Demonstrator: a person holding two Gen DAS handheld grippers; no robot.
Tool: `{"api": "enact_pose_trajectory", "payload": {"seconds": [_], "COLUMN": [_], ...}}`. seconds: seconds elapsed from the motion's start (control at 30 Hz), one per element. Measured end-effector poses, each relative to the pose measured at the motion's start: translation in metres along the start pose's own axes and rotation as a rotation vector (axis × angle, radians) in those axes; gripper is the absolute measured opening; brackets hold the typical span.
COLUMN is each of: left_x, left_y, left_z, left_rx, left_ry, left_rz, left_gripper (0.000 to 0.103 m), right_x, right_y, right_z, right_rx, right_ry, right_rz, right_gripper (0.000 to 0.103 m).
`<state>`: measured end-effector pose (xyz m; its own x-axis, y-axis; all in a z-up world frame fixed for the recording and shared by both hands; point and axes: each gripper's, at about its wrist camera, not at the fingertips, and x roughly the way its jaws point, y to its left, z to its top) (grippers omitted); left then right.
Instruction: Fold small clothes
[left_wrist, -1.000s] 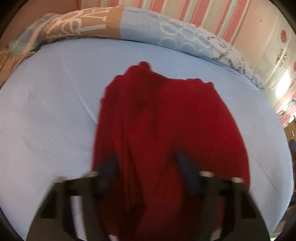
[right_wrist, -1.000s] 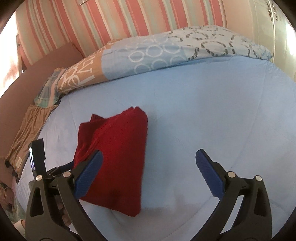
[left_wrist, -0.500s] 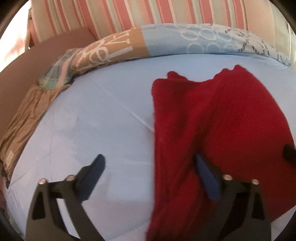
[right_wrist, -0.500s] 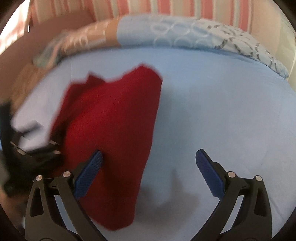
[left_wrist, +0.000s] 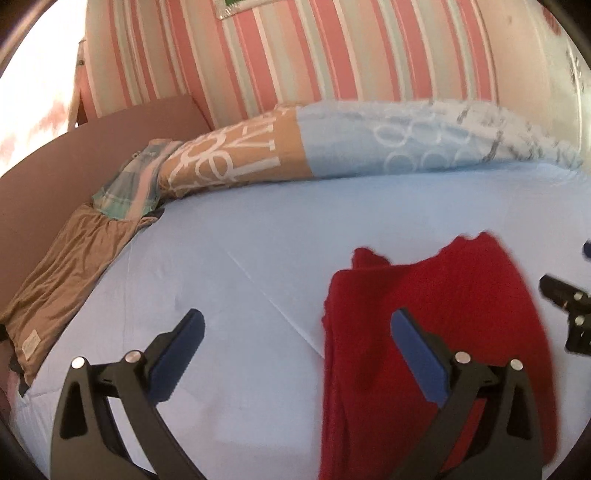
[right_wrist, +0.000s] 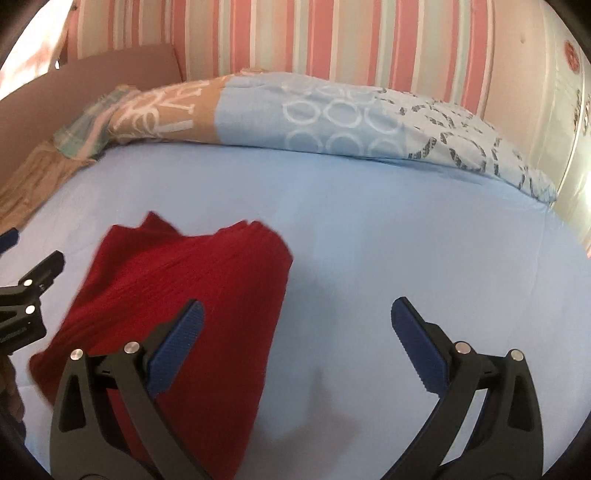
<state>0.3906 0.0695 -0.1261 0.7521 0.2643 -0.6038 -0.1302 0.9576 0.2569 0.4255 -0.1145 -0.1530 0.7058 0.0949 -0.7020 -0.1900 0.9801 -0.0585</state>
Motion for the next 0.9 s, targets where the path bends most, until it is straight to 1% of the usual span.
{"api": "enact_pose_trajectory", "payload": {"seconds": [0.07, 0.1, 0.17, 0.23, 0.27, 0.3, 0.37, 0.4, 0.43, 0.47, 0.57, 0.6, 0.67, 0.7, 0.73, 0.8, 0.83, 0.87, 0.9], "left_x": [0.036, 0.045, 0.048, 0.039, 0.03, 0.017, 0.005, 0.0, 0.0, 0.002, 0.021, 0.027, 0.049, 0.054, 0.055, 0.052, 0.051, 0.049, 0.046], "left_y": [-0.008, -0.009, 0.004, 0.013, 0.016, 0.022, 0.027, 0.032, 0.032, 0.033, 0.029, 0.029, 0.027, 0.027, 0.025, 0.018, 0.016, 0.014, 0.011], "left_z": [-0.011, -0.018, -0.026, -0.026, -0.026, -0.027, -0.031, -0.035, -0.037, -0.039, -0.043, -0.044, -0.05, -0.052, -0.053, -0.055, -0.055, -0.054, -0.052], "left_rx": [0.058, 0.066, 0.016, 0.004, 0.011, 0.01, -0.008, -0.033, -0.058, -0.089, -0.13, -0.152, -0.238, -0.261, -0.264, -0.247, -0.228, -0.208, -0.194], "left_ry": [0.117, 0.152, 0.144, 0.122, 0.097, 0.06, 0.049, 0.065, 0.1, 0.131, 0.214, 0.24, 0.344, 0.356, 0.365, 0.367, 0.365, 0.366, 0.365], "left_rz": [0.028, 0.015, -0.026, -0.067, -0.103, -0.168, -0.294, -0.365, -0.428, -0.475, -0.479, -0.492, -0.581, -0.588, -0.596, -0.604, -0.604, -0.617, -0.637], "left_gripper": [0.102, 0.102, 0.102, 0.101, 0.099, 0.099, 0.099, 0.099, 0.099, 0.099, 0.1, 0.1, 0.102, 0.102, 0.102, 0.101, 0.097, 0.085, 0.078], "right_x": [0.029, 0.042, 0.042, 0.027, 0.016, 0.006, -0.008, -0.014, -0.018, -0.019, -0.012, -0.009, -0.004, -0.004, -0.001, 0.005, 0.007, 0.012, 0.02], "right_y": [0.009, 0.01, 0.004, 0.0, -0.003, -0.007, -0.013, -0.015, -0.016, -0.014, -0.012, -0.011, -0.01, -0.01, -0.012, -0.016, -0.016, -0.018, -0.019], "right_z": [-0.004, -0.008, -0.005, -0.001, -0.002, -0.004, -0.009, -0.014, -0.018, -0.021, -0.024, -0.026, -0.028, -0.03, -0.031, -0.033, -0.033, -0.035, -0.038], "right_rx": [-0.024, -0.02, 0.013, 0.011, 0.009, 0.024, 0.039, 0.034, 0.031, 0.029, 0.041, 0.045, 0.055, 0.065, 0.091, 0.151, 0.171, 0.21, 0.26], "right_ry": [0.101, 0.135, 0.137, 0.101, 0.077, 0.058, 0.045, 0.041, 0.037, 0.037, 0.066, 0.081, 0.098, 0.099, 0.108, 0.142, 0.157, 0.186, 0.234], "right_rz": [0.011, 0.021, 0.055, 0.072, 0.093, 0.128, 0.177, 0.177, 0.172, 0.17, 0.183, 0.188, 0.208, 0.215, 0.236, 0.293, 0.321, 0.377, 0.456], "right_gripper": [0.1, 0.1, 0.1, 0.1, 0.1, 0.1, 0.1, 0.1, 0.1, 0.1, 0.1, 0.1, 0.1, 0.1, 0.1, 0.1, 0.1, 0.1, 0.1]}}
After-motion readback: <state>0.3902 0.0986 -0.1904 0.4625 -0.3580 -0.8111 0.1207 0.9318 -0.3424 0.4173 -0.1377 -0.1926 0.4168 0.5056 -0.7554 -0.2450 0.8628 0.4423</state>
